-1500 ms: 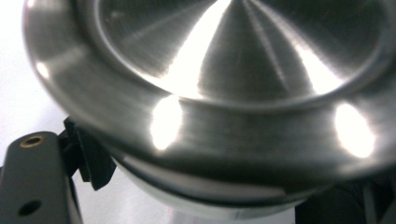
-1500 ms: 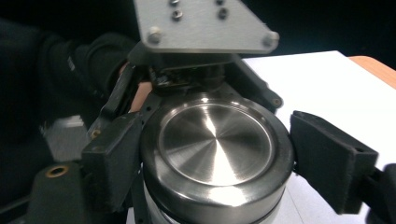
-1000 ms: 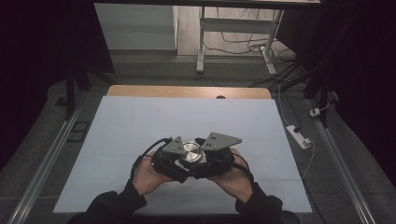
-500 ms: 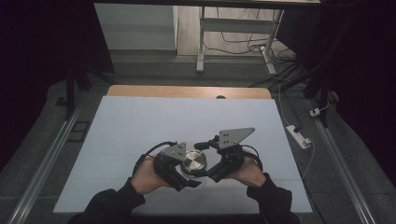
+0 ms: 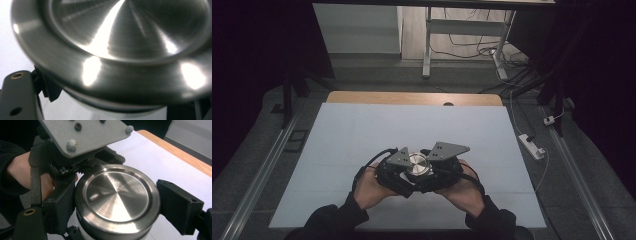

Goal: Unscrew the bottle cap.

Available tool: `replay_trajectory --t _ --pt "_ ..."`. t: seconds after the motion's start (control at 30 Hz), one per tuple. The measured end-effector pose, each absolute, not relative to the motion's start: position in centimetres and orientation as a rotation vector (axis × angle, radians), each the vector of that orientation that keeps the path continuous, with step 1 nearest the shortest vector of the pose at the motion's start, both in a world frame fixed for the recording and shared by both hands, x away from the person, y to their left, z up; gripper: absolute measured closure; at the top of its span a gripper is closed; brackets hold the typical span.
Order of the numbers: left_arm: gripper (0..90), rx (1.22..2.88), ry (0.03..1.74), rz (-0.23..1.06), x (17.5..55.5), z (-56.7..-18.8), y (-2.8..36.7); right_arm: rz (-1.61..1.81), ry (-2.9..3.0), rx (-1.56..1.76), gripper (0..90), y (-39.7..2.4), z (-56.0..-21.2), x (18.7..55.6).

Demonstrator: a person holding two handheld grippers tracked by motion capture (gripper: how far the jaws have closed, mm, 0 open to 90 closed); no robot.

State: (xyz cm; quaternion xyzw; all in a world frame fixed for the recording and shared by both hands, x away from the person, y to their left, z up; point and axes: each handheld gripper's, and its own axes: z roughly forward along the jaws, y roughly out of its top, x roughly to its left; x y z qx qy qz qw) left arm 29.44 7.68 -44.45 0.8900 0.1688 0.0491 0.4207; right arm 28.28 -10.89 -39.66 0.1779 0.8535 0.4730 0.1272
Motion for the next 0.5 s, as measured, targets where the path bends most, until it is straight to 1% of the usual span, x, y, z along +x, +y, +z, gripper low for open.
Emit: replay_trajectory --t 0.13,0.2,0.3,0.4,0.43,0.47,0.5 --pt "15.6 2.189 0.327 0.006 29.6 -44.5 7.9 1.449 2.547 0.377 18.3 -11.7 -39.4 28.6" --pt "15.6 2.178 0.274 -0.032 29.5 -44.4 8.0 1.586 2.6 0.263 18.5 -12.6 -39.5 29.4" --pt "15.6 2.177 0.187 -0.066 29.1 -44.2 7.8 1.685 2.647 0.174 18.4 -13.2 -39.7 30.0" --pt "15.6 2.19 0.165 -0.07 28.9 -44.2 7.4 1.787 2.698 0.091 18.2 -13.8 -40.1 30.6" --pt "15.6 2.2 0.182 -0.053 28.9 -44.2 7.3 1.782 2.705 0.089 18.3 -13.9 -40.2 30.7" --pt "15.6 2.207 0.208 -0.038 29.0 -44.2 7.3 1.732 2.684 0.139 15.6 -13.9 -40.0 30.7" --pt "15.6 2.211 0.236 -0.018 29.1 -44.2 7.3 1.695 2.666 0.178 14.8 -13.8 -39.8 30.6"
